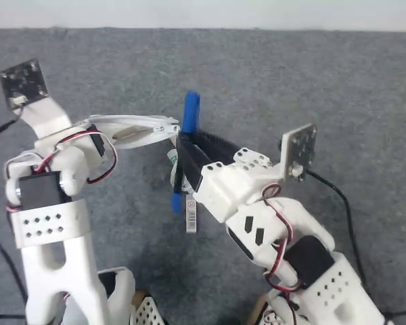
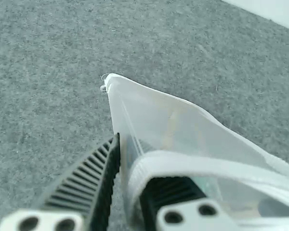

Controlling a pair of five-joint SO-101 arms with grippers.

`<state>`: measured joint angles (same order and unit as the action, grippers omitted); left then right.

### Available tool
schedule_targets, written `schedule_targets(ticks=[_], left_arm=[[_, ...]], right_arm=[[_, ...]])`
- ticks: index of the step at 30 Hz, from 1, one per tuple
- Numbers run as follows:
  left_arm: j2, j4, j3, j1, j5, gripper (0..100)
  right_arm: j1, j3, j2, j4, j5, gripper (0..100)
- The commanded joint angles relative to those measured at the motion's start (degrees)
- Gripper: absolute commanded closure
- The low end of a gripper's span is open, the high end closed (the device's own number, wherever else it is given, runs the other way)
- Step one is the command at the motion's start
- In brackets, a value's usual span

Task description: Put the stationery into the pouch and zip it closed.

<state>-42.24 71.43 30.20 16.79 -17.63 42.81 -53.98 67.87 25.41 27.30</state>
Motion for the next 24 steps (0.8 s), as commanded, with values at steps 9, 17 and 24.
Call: schedule_targets(ticks=[9, 17, 24], left_arm=[[0.1, -2.4, -2.5, -0.3, -0.6, 99], [0.1, -2.4, -2.5, -0.3, -0.6, 99], [0.1, -2.4, -2.5, -0.2, -0.6, 99]], right_arm=[[0.2, -4.3, 2.3, -18.2, -5.3, 99.2], [0.3, -4.3, 2.1, -33.0, -5.2, 99.2], [0.3, -4.0, -7.2, -44.7, -5.5, 99.2]])
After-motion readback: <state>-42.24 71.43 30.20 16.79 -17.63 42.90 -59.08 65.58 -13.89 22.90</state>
